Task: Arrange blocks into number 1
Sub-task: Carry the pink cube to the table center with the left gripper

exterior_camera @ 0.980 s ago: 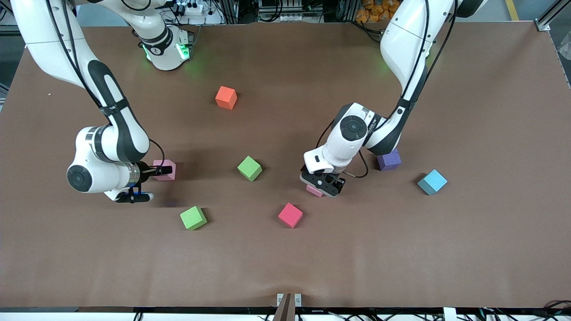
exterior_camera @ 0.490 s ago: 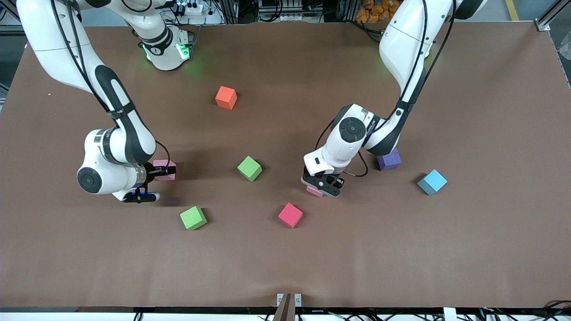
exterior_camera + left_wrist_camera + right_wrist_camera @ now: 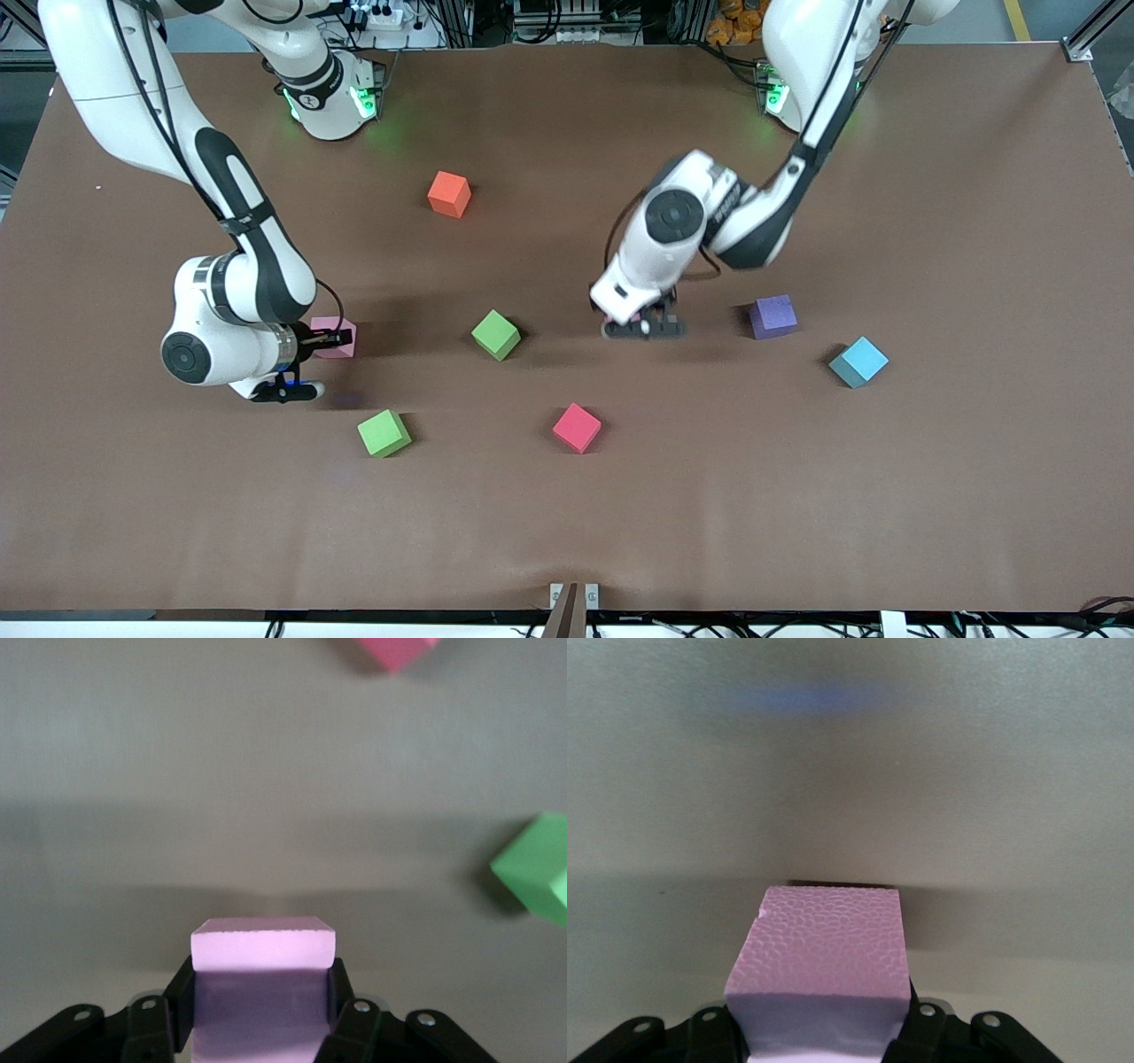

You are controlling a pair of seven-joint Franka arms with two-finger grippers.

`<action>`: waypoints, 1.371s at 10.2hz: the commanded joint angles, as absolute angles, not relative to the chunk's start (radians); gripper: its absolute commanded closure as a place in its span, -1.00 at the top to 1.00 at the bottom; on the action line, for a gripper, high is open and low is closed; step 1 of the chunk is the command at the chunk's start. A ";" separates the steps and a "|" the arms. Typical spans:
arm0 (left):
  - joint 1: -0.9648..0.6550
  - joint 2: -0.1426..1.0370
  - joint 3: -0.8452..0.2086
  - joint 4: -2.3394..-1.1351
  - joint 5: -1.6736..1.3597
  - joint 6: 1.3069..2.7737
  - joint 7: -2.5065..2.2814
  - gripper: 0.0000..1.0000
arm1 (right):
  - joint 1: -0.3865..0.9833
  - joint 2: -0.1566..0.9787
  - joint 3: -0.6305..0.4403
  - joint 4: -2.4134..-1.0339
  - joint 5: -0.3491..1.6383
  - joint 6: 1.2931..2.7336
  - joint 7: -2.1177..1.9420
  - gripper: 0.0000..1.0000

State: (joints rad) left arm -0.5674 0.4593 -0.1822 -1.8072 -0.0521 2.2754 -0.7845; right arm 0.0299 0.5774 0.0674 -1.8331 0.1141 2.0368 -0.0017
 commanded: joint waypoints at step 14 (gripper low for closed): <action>-0.488 0.468 -0.606 -2.189 0.647 2.606 -1.572 -0.69 | 0.325 0.537 0.110 -1.703 0.261 2.043 0.380 -1.00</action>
State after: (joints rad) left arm -0.5091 0.4472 -0.5944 -2.1812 0.6004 2.5900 -1.5345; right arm 0.2947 0.5177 0.1143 -1.7322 0.2493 2.0426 0.3307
